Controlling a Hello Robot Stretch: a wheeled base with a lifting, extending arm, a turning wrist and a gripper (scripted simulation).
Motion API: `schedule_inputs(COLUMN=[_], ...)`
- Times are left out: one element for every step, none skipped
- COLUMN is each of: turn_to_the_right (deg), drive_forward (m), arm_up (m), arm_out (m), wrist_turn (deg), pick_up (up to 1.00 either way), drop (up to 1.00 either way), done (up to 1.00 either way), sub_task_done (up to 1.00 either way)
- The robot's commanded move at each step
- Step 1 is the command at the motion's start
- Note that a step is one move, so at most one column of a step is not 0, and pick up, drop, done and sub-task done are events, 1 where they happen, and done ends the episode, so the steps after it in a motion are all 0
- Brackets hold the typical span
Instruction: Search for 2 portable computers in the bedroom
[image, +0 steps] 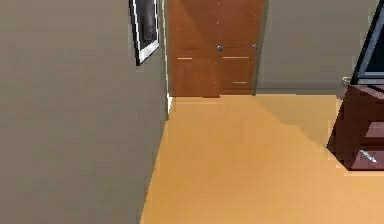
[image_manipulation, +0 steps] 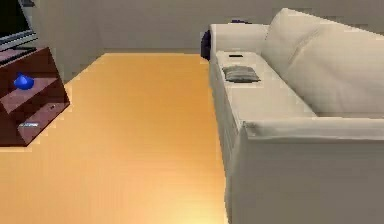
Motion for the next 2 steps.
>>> schedule_inputs(turn_to_the_right=[0.0,0.0], drive_forward=[1.00,1.00], arm_up=[0.00,0.00], arm_out=[0.00,0.00], wrist_turn=[0.0,0.0], pick_up=[0.00,0.00], drop=[0.00,0.00], done=[0.00,0.00], sub_task_done=[0.00,0.00])
